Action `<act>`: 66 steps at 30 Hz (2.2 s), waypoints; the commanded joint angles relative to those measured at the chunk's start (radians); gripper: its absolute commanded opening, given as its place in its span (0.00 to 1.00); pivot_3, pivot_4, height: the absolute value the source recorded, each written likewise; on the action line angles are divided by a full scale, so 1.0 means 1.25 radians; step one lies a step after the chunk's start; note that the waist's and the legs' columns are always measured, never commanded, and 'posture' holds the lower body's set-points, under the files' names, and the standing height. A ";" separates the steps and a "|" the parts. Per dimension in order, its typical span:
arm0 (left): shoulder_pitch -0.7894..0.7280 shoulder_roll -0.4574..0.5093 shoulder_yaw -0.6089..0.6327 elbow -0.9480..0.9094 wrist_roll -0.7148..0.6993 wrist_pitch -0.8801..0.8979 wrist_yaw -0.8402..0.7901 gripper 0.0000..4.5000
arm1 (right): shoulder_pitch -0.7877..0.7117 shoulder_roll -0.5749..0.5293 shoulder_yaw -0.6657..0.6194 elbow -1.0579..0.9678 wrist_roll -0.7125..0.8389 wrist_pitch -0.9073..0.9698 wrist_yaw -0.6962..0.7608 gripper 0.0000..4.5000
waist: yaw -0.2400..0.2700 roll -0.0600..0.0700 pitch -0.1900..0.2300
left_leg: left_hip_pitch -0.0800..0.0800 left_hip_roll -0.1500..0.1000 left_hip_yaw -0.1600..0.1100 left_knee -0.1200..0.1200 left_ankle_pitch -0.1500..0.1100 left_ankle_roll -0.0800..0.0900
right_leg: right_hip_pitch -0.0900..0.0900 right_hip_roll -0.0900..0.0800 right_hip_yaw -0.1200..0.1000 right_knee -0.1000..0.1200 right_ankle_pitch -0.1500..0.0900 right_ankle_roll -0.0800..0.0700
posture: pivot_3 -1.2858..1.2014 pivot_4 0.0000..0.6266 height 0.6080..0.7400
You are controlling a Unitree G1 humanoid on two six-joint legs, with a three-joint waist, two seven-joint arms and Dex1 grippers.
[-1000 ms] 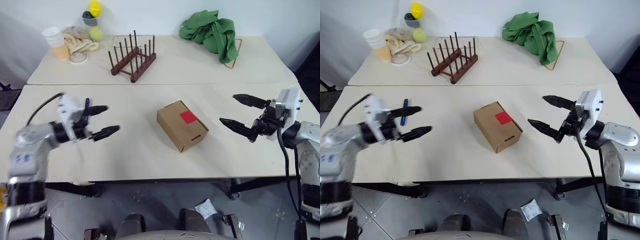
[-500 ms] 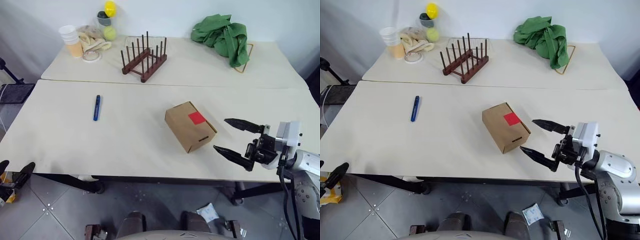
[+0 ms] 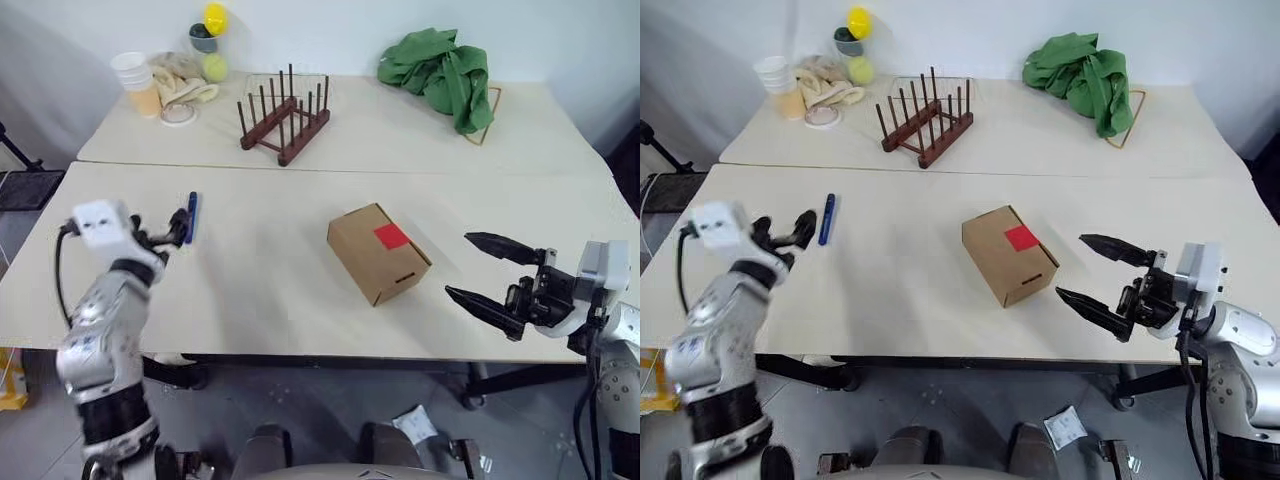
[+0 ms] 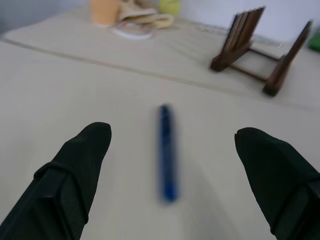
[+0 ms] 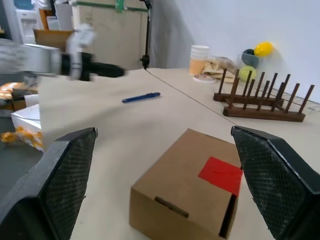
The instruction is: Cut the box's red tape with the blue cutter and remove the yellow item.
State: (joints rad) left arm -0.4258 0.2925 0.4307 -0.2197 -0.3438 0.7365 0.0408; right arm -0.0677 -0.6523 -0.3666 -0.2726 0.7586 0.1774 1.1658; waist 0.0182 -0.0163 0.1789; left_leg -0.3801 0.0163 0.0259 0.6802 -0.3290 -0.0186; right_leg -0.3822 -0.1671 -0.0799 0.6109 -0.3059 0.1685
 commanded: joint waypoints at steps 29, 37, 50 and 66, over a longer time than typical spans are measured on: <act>-0.253 0.061 -0.146 0.452 0.157 0.206 0.014 0.69 | 0.003 0.017 -0.018 -0.077 0.011 -0.033 -0.083 1.00 | 0.007 0.003 -0.002 | 0.005 0.000 0.002 0.000 0.000 0.000 | 0.006 0.000 0.000 -0.003 0.000 0.001 | 0.52 0.24 1.00; -0.230 0.037 -0.106 0.443 0.147 0.231 0.031 0.20 | 0.002 0.011 -0.015 -0.059 -0.006 -0.047 -0.070 1.00 | 0.006 0.004 -0.003 | 0.007 0.000 0.003 -0.001 -0.001 0.000 | 0.006 0.000 0.002 -0.003 0.000 0.000 | 0.52 0.24 1.00; -0.094 0.295 -0.105 0.240 -0.037 0.015 -0.541 0.10 | 0.016 -0.029 -0.055 -0.066 0.005 -0.032 -0.077 1.00 | 0.001 0.002 -0.001 | 0.007 0.001 0.005 -0.004 -0.001 0.000 | 0.004 0.000 0.002 -0.004 0.000 0.000 | 0.52 0.24 1.00; -0.093 0.303 -0.610 0.108 0.139 -0.318 -1.037 0.10 | 0.259 -0.179 -0.072 -0.240 -0.027 0.144 -0.071 1.00 | 0.024 0.007 -0.001 | 0.005 0.001 0.010 -0.004 -0.004 0.004 | 0.005 0.000 0.002 -0.012 0.000 0.001 | 0.52 0.24 1.00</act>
State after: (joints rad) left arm -0.5066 0.6969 -0.2792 -0.0736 -0.2234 0.2967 -1.3046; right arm 0.2314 -0.8592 -0.4460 -0.5124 0.7399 0.3333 1.0666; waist 0.0481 -0.0074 0.1781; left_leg -0.3741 0.0178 0.0385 0.6772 -0.3345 -0.0122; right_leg -0.3761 -0.1667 -0.0773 0.5958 -0.3051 0.1700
